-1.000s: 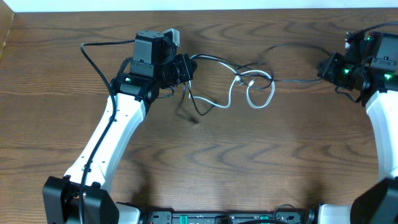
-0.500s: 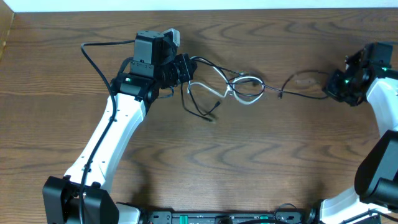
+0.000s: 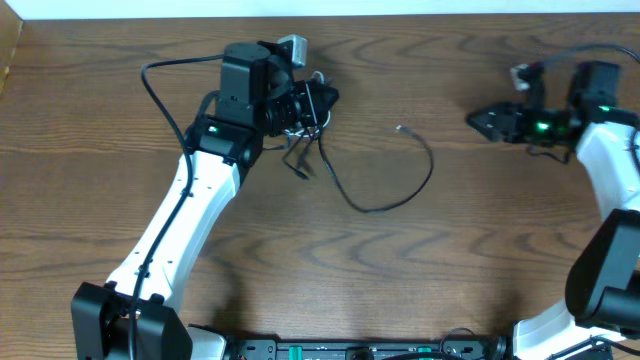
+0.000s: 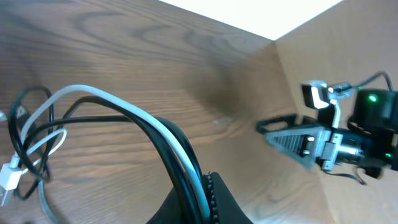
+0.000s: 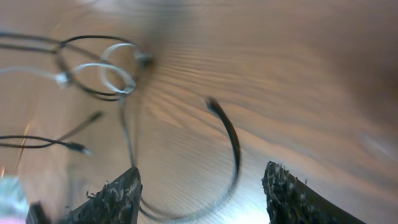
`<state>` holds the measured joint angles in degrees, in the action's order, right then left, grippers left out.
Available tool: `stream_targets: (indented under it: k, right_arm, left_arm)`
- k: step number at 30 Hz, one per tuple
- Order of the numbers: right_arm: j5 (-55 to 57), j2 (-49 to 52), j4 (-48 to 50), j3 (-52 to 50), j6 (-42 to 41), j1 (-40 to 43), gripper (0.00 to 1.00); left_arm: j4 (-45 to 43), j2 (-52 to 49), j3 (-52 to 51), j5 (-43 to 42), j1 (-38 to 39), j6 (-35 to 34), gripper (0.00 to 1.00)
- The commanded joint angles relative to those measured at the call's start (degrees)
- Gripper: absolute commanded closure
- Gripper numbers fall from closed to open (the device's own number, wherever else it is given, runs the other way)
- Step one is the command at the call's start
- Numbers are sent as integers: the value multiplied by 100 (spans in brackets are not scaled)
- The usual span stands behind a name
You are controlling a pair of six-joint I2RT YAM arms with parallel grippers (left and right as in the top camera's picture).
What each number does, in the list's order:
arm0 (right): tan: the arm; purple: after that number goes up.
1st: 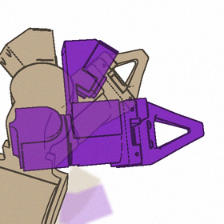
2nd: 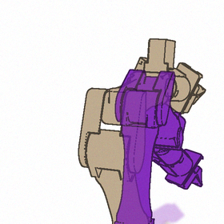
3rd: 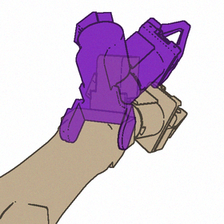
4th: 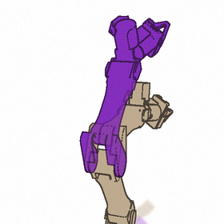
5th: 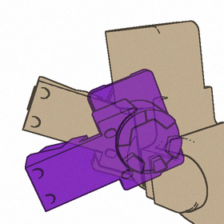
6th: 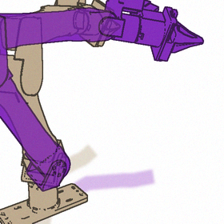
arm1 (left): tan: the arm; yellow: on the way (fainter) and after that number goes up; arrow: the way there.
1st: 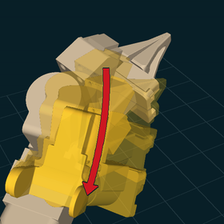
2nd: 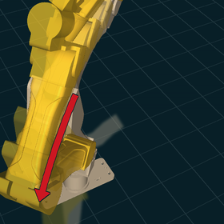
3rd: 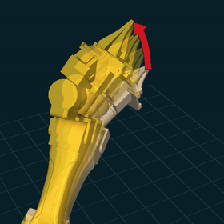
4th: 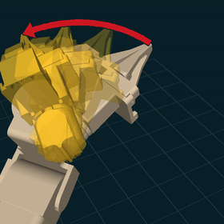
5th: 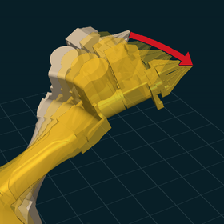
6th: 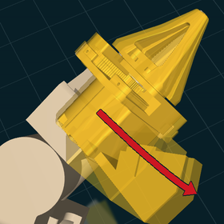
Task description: Untangle cables
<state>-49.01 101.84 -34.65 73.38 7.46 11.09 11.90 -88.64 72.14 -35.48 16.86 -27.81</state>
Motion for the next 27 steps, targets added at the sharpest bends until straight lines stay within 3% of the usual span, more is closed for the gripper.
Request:
stream_targets:
  k: [1,11,19,27]
  right_arm:
    - [-608,-35,232,87,289,-522,41]
    - [-13,-35,1193,87,286,-1875,41]
    - [581,-35,1722,87,26,-2688,44]
    - [2133,-31,2127,85,-380,-3292,52]
  left_arm:
    - [-199,-20,155,-138,22,-470,93]
    - [-1108,-20,155,-140,-17,-2197,93]
    - [-1255,-20,155,-157,-11,-2953,93]
    - [-1335,-20,155,-138,-13,-4599,92]
